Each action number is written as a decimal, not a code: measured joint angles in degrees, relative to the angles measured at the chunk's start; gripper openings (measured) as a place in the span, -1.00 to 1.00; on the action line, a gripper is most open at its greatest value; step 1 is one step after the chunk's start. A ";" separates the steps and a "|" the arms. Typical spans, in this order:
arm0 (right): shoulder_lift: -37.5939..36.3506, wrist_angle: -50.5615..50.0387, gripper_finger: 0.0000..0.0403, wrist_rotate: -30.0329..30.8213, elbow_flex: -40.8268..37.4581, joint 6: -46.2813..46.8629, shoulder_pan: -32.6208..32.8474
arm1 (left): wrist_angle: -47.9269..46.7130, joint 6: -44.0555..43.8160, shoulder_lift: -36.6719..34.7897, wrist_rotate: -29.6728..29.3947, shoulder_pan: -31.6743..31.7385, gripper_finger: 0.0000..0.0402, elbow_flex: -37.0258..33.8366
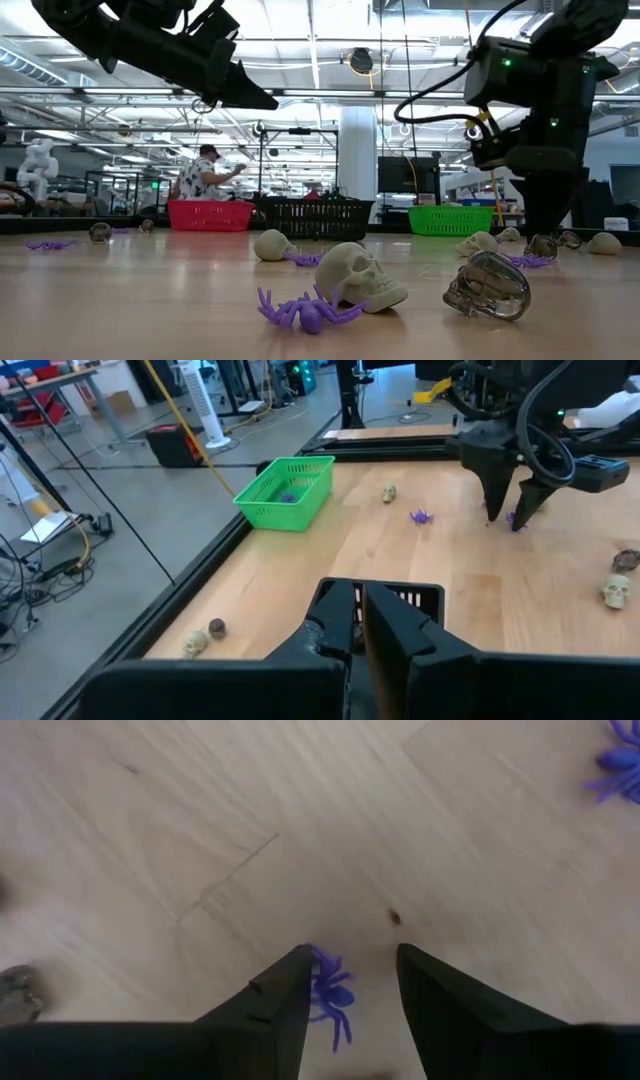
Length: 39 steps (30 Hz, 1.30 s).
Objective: Sort Halloween decoration
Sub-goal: Put the violet spider toy into the green bin
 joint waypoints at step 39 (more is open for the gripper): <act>-0.33 -6.73 -0.97 10.90 24.64 -23.70 -20.01 | -0.15 -0.07 0.00 0.04 0.00 -0.90 0.02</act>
